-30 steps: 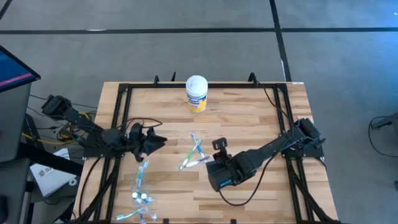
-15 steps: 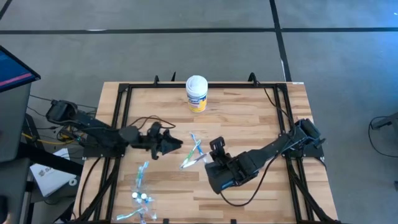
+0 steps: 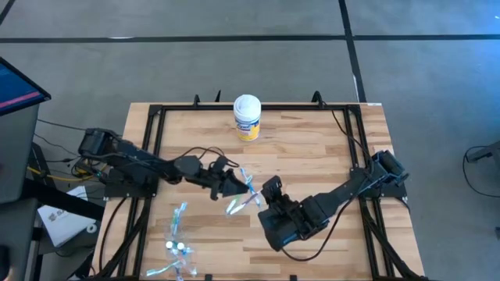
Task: Pick & Place toothbrushing station
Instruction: Put the purple toothbrush into the transparent organizer
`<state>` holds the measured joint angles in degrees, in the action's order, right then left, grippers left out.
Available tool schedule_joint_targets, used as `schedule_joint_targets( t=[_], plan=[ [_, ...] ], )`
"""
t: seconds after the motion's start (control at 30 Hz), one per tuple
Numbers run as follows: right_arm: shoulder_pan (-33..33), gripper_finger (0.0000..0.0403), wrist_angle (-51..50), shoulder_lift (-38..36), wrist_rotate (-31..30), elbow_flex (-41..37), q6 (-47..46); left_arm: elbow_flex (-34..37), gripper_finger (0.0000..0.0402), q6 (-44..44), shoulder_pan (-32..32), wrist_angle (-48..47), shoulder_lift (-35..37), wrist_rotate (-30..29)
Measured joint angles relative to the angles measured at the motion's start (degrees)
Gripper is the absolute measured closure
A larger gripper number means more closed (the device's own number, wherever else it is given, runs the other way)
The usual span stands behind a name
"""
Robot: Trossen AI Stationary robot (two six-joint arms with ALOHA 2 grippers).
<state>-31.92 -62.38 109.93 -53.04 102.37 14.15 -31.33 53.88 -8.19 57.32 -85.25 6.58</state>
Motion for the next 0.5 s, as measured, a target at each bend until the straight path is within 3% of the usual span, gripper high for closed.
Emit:
schedule_joint_targets(
  t=[0.5],
  plan=[
    [-0.7, 0.0403, 3.3, 0.0, -2.6, 0.0, 5.6, -3.3, 0.0248, 5.6, 0.0, 0.1, -3.3, 1.6]
  ],
)
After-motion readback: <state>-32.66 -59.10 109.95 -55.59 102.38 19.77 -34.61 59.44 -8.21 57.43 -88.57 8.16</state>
